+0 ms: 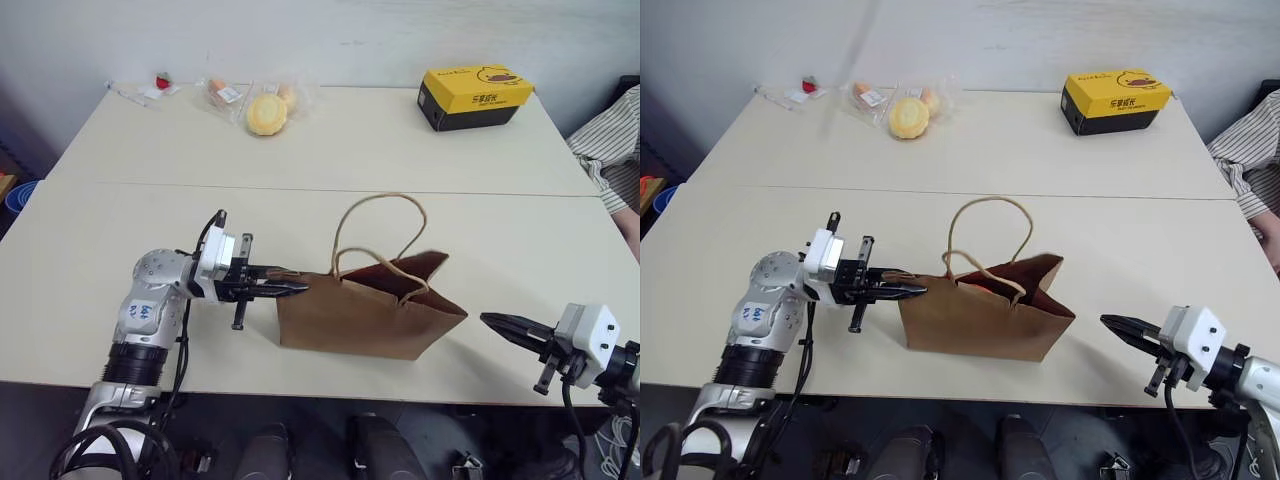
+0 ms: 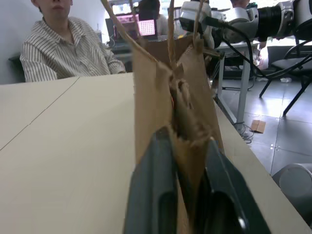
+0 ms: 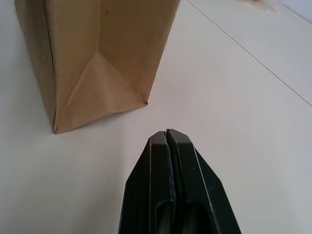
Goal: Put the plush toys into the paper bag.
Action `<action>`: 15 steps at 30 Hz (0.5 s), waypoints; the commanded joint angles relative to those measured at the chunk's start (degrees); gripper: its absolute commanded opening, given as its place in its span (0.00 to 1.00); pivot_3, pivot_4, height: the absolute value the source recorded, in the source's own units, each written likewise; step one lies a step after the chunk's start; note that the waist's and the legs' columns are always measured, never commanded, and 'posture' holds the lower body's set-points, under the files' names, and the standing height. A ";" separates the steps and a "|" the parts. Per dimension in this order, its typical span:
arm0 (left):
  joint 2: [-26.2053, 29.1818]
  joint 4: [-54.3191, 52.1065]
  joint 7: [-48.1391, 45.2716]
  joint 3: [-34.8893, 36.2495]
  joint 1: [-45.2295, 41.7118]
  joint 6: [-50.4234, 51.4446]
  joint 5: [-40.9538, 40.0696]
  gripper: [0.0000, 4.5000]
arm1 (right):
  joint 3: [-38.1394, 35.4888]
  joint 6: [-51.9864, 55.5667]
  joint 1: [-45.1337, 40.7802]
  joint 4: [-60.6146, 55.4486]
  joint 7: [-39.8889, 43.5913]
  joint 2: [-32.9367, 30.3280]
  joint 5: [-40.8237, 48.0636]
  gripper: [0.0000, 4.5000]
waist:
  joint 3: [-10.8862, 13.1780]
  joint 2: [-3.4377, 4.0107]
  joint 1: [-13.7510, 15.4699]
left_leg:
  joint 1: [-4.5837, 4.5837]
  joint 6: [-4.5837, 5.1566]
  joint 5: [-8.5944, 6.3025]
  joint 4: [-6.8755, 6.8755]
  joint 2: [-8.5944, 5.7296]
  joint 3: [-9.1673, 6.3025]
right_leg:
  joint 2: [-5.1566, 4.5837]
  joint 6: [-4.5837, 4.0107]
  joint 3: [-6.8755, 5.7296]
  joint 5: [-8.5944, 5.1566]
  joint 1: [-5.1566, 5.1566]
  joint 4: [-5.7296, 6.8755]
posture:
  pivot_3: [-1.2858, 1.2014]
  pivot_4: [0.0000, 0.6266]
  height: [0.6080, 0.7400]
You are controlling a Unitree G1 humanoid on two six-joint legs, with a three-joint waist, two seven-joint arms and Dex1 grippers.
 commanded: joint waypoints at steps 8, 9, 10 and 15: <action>8.71 -8.23 7.95 6.89 8.11 3.99 1.50 0.83 | -4.40 0.17 -1.43 1.44 3.28 -3.57 3.81 0.58 | 0.00 0.02 0.08 | -0.02 0.06 -0.04 -0.02 0.00 -0.06 | -0.03 0.00 -0.04 0.00 0.00 -0.05 | 0.52 0.24 1.00; 9.70 -8.42 9.00 8.11 9.24 3.86 1.78 0.90 | -5.00 -0.14 -1.60 1.91 3.91 -4.03 4.08 0.66 | 0.00 0.03 0.05 | -0.04 0.07 -0.05 -0.03 0.00 -0.06 | -0.03 0.00 -0.04 0.00 -0.01 -0.06 | 0.52 0.24 1.00; 10.57 -8.63 10.26 9.41 10.55 2.65 2.68 0.98 | -5.56 -0.73 -1.76 2.61 5.09 -4.75 4.17 0.74 | 0.00 0.03 0.02 | -0.02 0.08 -0.05 -0.05 0.00 -0.06 | -0.03 0.00 -0.04 0.00 -0.01 -0.06 | 0.52 0.24 1.00; 15.25 -10.38 13.30 15.33 18.17 0.51 4.90 1.00 | -6.44 -9.89 -0.97 8.91 15.60 -9.93 2.19 0.99 | 0.02 0.05 -0.02 | 0.01 0.14 -0.09 -0.13 0.01 -0.05 | -0.04 -0.02 -0.04 -0.01 0.00 -0.13 | 0.52 0.24 1.00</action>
